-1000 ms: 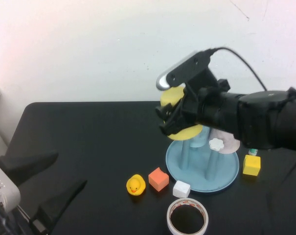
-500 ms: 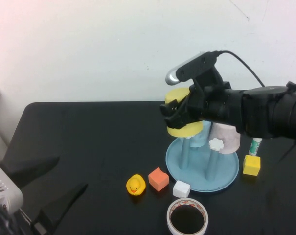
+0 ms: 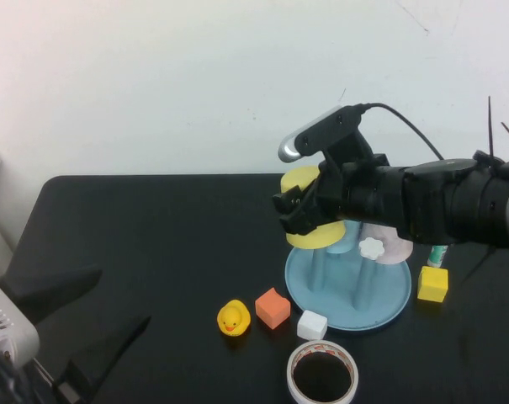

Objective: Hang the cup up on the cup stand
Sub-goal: Place the cup on the cup holder

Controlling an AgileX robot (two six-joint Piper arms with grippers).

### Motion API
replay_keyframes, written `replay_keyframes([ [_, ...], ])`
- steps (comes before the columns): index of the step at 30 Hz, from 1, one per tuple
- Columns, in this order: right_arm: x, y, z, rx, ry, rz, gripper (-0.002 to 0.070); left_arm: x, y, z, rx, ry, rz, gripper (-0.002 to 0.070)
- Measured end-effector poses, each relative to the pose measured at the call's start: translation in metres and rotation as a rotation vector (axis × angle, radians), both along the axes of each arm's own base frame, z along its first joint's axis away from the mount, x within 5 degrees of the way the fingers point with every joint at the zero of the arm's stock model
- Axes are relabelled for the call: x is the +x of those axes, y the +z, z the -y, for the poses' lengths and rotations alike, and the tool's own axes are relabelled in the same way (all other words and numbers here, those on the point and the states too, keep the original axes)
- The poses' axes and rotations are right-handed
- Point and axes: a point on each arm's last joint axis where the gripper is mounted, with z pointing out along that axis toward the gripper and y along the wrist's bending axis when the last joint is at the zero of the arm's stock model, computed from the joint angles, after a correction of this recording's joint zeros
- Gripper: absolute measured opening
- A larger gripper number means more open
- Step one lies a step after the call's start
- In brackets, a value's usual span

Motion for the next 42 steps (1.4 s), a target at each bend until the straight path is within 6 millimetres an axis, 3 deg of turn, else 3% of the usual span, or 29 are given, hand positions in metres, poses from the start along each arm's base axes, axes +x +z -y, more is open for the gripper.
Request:
replay_keyframes([
  [20, 0.003, -0.005, 0.003, -0.027, -0.030, -0.002, 0.0589, 0.000, 0.000, 0.000, 0.013, -0.003, 0.011, 0.0414],
  [29, 0.012, -0.005, 0.019, 0.022, -0.097, -0.030, 0.0609, -0.001, -0.004, 0.000, 0.041, -0.009, -0.024, 0.0414],
  [42, 0.006, -0.010, 0.016, 0.058, -0.043, -0.064, 0.0613, -0.003, -0.009, -0.001, 0.050, -0.007, -0.088, 0.0414],
])
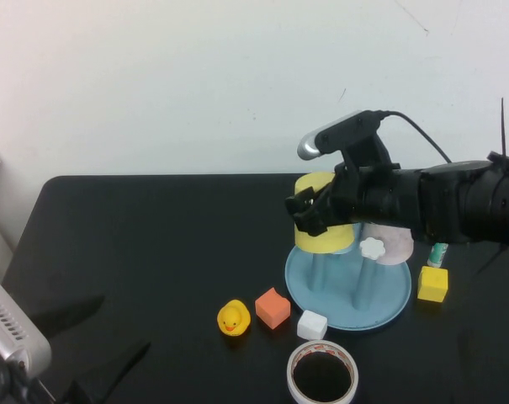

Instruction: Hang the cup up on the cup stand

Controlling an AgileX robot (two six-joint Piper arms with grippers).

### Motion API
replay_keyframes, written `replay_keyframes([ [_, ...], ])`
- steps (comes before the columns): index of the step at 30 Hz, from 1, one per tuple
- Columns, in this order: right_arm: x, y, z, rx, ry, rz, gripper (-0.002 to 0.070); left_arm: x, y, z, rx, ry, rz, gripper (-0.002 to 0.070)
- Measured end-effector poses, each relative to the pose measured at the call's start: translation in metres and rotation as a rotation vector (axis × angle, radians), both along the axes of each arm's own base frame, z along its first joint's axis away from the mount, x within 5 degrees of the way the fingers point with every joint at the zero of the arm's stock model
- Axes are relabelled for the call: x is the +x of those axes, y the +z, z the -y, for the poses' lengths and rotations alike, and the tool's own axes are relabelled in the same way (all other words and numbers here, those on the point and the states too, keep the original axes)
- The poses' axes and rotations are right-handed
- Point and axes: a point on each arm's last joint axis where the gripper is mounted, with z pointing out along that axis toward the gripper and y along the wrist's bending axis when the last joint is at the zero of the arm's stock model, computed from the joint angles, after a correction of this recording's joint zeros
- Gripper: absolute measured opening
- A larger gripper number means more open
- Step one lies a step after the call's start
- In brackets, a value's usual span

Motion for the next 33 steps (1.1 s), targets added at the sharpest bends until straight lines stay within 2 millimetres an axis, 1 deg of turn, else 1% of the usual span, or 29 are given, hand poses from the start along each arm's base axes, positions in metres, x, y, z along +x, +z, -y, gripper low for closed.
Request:
replay_keyframes([
  [5, 0.000, 0.000, 0.001, -0.001, -0.001, -0.001, 0.0672, 0.000, 0.000, 0.000, 0.000, 0.000, -0.004, 0.0414],
  [11, 0.003, 0.000, 0.007, 0.017, -0.033, -0.014, 0.0690, 0.000, 0.000, 0.000, -0.006, 0.003, -0.011, 0.0413],
  [13, 0.004, 0.000, 0.007, 0.027, -0.029, -0.017, 0.0690, 0.000, 0.000, 0.000, -0.014, 0.007, -0.018, 0.0389],
  [14, 0.003, 0.002, 0.006, 0.038, -0.016, -0.016, 0.0685, 0.000, -0.001, 0.000, -0.014, 0.007, -0.025, 0.0358],
  [15, 0.001, 0.004, 0.005, 0.050, -0.003, -0.014, 0.0670, -0.001, -0.001, -0.001, -0.013, 0.007, -0.029, 0.0312],
  [16, -0.001, 0.008, 0.004, 0.066, 0.015, -0.012, 0.0636, -0.002, -0.001, -0.001, -0.011, 0.006, -0.032, 0.0251],
  [17, -0.004, 0.013, 0.004, 0.083, 0.034, -0.007, 0.0582, -0.004, -0.001, -0.003, -0.007, 0.004, -0.039, 0.0178],
  [18, -0.007, 0.018, 0.003, 0.098, 0.049, 0.000, 0.0511, -0.007, -0.001, -0.005, 0.001, 0.001, -0.042, 0.0117],
  [20, -0.018, 0.034, 0.006, 0.130, 0.075, 0.021, 0.0332, -0.015, 0.000, -0.011, 0.008, 0.000, -0.043, 0.0055],
  [22, -0.030, 0.052, 0.011, 0.153, 0.089, 0.051, 0.0166, -0.025, 0.001, -0.021, 0.005, 0.012, -0.045, 0.0025],
  [23, -0.038, 0.062, 0.015, 0.163, 0.092, 0.067, 0.0108, -0.031, 0.002, -0.026, -0.006, 0.024, -0.041, 0.0016],
  [25, -0.057, 0.082, 0.023, 0.184, 0.100, 0.105, 0.0050, -0.042, 0.004, -0.038, -0.030, 0.051, -0.021, 0.0007],
  [27, -0.077, 0.095, 0.033, 0.201, 0.109, 0.132, 0.0021, -0.051, 0.002, -0.048, -0.052, 0.077, -0.004, 0.0004],
  [28, -0.089, 0.102, 0.039, 0.206, 0.118, 0.150, 0.0013, -0.053, 0.001, -0.051, -0.062, 0.086, 0.004, 0.0002],
  [29, -0.112, 0.109, 0.049, 0.205, 0.139, 0.181, 0.0006, -0.060, -0.006, -0.057, -0.091, 0.101, 0.012, 0.0001],
  [33, -0.164, 0.129, 0.073, 0.221, 0.194, 0.296, 0.0000, -0.065, -0.025, -0.062, -0.102, 0.112, -0.003, 0.0000],
])
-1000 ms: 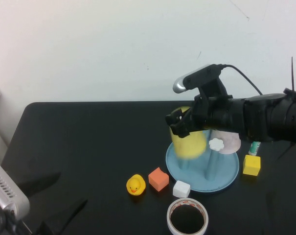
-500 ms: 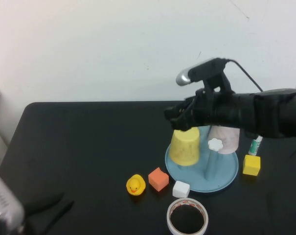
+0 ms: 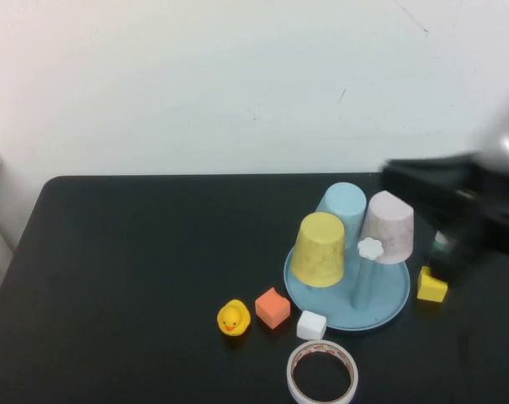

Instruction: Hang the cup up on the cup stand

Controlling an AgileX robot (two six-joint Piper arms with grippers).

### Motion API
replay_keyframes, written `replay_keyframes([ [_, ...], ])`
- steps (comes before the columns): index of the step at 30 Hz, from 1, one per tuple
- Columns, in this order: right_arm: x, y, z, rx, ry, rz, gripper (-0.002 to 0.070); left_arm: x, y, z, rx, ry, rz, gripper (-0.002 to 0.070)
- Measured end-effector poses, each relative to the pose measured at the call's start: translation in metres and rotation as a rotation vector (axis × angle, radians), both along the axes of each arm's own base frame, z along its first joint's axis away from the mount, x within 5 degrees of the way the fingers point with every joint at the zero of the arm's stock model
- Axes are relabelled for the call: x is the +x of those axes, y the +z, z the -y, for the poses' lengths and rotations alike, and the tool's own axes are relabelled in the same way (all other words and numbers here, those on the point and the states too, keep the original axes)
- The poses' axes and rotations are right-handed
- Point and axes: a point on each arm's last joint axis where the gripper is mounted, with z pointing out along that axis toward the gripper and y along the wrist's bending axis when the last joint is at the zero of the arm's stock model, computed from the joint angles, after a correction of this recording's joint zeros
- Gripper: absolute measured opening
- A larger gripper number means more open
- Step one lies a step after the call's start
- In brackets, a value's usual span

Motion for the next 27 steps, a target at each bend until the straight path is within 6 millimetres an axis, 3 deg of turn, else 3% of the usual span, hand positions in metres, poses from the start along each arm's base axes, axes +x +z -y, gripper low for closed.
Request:
replay_keyframes([
  [7, -0.083, 0.015, 0.038, 0.086, 0.052, 0.191, -0.0001, 0.001, -0.028, 0.001, 0.040, 0.004, -0.055, 0.0000],
  [13, -0.134, 0.012, 0.064, 0.171, 0.057, 0.326, -0.0001, 0.002, -0.031, 0.001, 0.036, 0.007, -0.063, 0.0000],
  [20, -0.160, -0.005, 0.072, 0.227, 0.110, 0.358, -0.0001, 0.002, -0.031, 0.001, 0.034, 0.007, -0.059, 0.0000],
  [27, -0.163, -0.016, 0.071, 0.219, 0.134, 0.340, -0.0001, 0.002, -0.031, 0.001, 0.030, 0.009, -0.062, 0.0000],
])
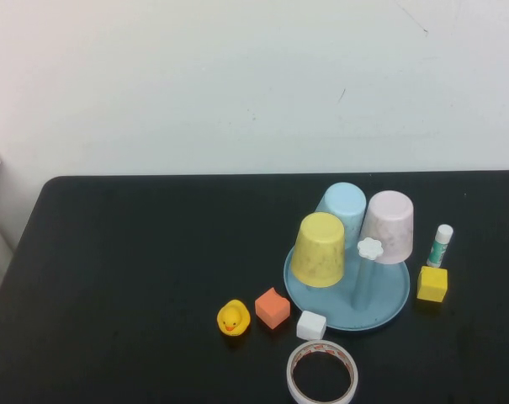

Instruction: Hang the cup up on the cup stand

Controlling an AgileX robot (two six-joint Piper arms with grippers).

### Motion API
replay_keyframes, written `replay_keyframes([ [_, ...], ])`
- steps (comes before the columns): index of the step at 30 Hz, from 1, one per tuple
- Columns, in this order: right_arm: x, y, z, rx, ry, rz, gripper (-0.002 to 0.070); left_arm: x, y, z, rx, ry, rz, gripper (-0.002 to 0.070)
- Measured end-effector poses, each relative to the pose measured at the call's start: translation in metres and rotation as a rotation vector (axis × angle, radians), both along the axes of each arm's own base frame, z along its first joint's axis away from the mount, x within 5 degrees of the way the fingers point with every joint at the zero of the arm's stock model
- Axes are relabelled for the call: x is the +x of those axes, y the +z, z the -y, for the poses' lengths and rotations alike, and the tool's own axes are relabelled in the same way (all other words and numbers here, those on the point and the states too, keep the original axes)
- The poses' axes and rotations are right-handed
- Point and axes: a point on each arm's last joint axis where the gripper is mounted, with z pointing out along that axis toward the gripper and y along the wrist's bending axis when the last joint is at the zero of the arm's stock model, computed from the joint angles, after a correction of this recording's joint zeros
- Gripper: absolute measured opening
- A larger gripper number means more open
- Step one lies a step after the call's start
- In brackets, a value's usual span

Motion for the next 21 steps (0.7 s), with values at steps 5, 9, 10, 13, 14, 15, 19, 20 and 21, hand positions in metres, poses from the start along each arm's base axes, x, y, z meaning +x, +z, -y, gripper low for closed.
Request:
replay_keyframes([
  [5, 0.001, 0.000, 0.001, 0.001, -0.014, -0.005, -0.0001, 0.000, 0.000, 0.000, 0.004, -0.002, 0.003, 0.0000],
  [9, 0.013, -0.016, 0.009, -0.043, -0.163, -0.044, -0.0001, 0.000, 0.000, 0.000, 0.004, -0.002, 0.003, 0.0000],
  [10, 0.016, -0.021, 0.011, -0.062, -0.209, -0.052, -0.0001, 0.000, 0.000, 0.000, 0.004, -0.002, 0.003, 0.0000],
  [13, 0.024, -0.033, 0.020, -0.118, -0.332, -0.067, -0.0001, 0.000, 0.000, 0.000, 0.004, -0.002, 0.003, -0.0001],
  [14, 0.025, -0.036, 0.022, -0.142, -0.370, -0.063, -0.0001, 0.000, 0.000, 0.000, 0.004, -0.002, 0.003, -0.0001],
  [15, 0.027, -0.037, 0.024, -0.162, -0.392, -0.056, -0.0001, 0.000, 0.000, 0.000, 0.004, -0.002, 0.003, -0.0001],
  [19, 0.030, -0.040, 0.030, -0.205, -0.469, -0.047, -0.0001, 0.000, 0.000, 0.000, 0.003, -0.002, 0.004, -0.0001],
  [20, 0.030, -0.041, 0.031, -0.209, -0.479, -0.044, -0.0001, 0.000, 0.000, 0.000, 0.003, -0.002, 0.005, -0.0001],
  [21, 0.029, -0.045, 0.034, -0.234, -0.509, -0.031, -0.0001, 0.000, 0.000, 0.000, 0.003, -0.002, 0.005, -0.0001],
])
